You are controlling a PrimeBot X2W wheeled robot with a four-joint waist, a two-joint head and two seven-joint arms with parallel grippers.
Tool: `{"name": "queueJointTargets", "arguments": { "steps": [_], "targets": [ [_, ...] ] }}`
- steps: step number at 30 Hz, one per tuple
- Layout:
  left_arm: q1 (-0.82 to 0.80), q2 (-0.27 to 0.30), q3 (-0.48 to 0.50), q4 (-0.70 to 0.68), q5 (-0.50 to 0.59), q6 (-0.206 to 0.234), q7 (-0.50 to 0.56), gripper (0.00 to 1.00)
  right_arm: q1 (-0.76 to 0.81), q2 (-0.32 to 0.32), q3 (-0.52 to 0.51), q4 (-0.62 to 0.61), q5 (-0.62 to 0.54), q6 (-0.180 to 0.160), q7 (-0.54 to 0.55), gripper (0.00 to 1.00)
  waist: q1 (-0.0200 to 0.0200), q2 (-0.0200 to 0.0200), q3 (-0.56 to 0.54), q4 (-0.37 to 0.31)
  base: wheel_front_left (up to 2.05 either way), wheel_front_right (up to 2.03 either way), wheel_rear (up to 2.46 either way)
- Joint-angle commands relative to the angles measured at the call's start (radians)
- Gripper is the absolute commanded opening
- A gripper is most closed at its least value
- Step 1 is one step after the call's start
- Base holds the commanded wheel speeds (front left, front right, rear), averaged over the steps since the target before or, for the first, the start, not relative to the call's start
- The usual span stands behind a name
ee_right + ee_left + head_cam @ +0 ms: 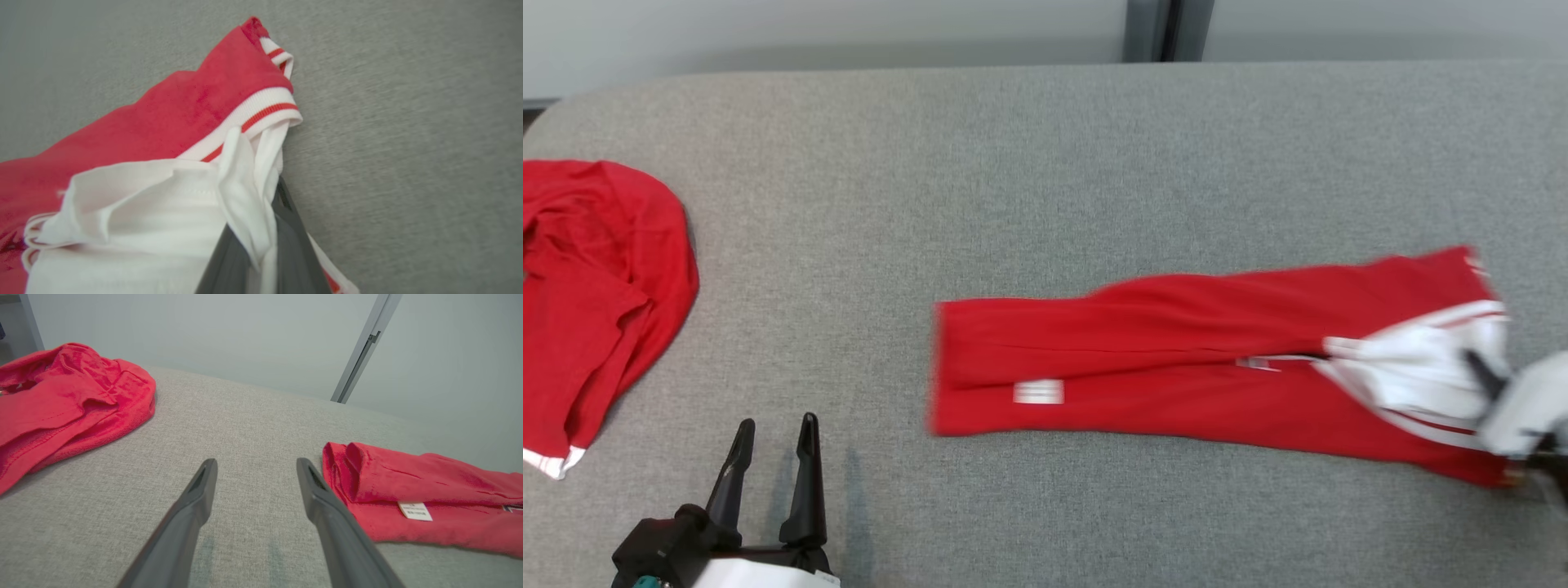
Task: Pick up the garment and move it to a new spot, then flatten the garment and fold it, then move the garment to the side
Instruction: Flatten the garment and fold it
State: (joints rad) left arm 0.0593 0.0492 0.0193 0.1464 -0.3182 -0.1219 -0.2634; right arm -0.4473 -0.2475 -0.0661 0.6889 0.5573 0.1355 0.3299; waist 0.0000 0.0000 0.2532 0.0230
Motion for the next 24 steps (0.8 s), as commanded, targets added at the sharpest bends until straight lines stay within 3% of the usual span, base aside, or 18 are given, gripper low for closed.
{"name": "queueJointTargets", "arguments": {
  "steps": [1, 6, 11, 15, 18, 21, 24],
  "targets": [
    [0.015, 0.003, -0.002, -0.004, -0.008, 0.004, -0.001, 1.0, 0.006, -0.075, -0.048, 0.024, -0.008, -0.008, 0.005, 0.0, 0.0, 0.0, -0.028, 0.006, 0.0, 0.0, 0.0],
    [0.035, 0.003, -0.015, -0.008, -0.022, 0.008, -0.001, 1.0, 0.014, -0.204, -0.141, 0.02, -0.054, -0.005, 0.014, 0.0, 0.0, 0.0, -0.056, 0.017, 0.0, 0.0, 0.0],
    [0.048, 0.003, -0.008, -0.018, -0.037, 0.016, -0.001, 1.0, 0.062, -0.242, -0.122, -0.175, -0.02, -0.005, 0.056, 0.0, 0.0, 0.0, -0.059, 0.018, 0.0, 0.0, 0.0],
    [0.055, 0.003, 0.001, -0.022, -0.043, 0.019, -0.001, 1.0, 0.13, -0.177, -0.002, -0.446, 0.042, -0.005, 0.109, 0.0, 0.0, 0.0, -0.051, -0.006, 0.0, 0.0, 0.0],
    [0.048, 0.003, -0.001, -0.02, -0.033, 0.014, -0.001, 1.0, 0.164, -0.081, 0.12, -0.594, 0.059, -0.005, 0.138, 0.0, 0.0, 0.0, -0.042, -0.03, 0.0, 0.0, 0.0],
    [0.03, 0.003, -0.007, -0.012, -0.022, 0.01, -0.001, 1.0, 0.15, 0.051, 0.248, -0.628, 0.046, -0.005, 0.137, 0.0, 0.0, 0.0, -0.033, -0.049, 0.0, 0.0, 0.0],
    [0.018, 0.003, -0.016, -0.003, -0.011, 0.007, -0.001, 1.0, 0.12, 0.148, 0.337, -0.565, 0.028, -0.005, 0.1, 0.0, 0.0, 0.0, -0.028, -0.053, 0.0, 0.0, 0.0]
  ]
}}
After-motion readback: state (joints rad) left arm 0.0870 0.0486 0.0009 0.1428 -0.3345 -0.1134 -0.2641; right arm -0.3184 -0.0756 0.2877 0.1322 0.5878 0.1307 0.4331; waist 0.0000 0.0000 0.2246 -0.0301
